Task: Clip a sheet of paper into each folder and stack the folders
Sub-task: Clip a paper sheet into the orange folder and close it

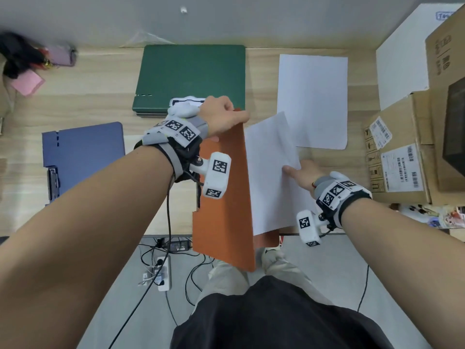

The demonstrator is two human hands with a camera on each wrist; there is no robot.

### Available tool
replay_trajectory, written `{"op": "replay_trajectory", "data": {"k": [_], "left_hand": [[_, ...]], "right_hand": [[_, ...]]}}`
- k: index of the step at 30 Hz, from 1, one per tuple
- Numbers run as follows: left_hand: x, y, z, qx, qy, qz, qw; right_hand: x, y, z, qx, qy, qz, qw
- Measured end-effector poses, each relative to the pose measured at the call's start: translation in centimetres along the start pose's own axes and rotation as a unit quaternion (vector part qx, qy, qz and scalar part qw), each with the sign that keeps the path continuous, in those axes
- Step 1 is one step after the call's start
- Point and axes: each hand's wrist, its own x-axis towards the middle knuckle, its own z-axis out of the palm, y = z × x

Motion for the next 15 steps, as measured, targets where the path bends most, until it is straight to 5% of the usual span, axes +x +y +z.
{"op": "replay_trajectory", "data": {"k": [7, 11, 15], "left_hand": [[-1.6, -1.6, -5.3, -0.027, -0.003, 0.032, 0.999], [-2.5, -5.7, -9.3, 0.107, 0.069, 0.032, 0.991], [-2.5, -10.5, -11.3, 0.274, 0.102, -0.047, 0.955]], "right_hand": [[0.7, -0.9, 0.9, -0.038, 0.016, 0.022, 0.999], [0.9, -2.5, 1.6, -0.063, 0.034, 0.028, 0.997], [0.9, -3.6, 2.9, -0.073, 0.037, 0.027, 0.996]]}}
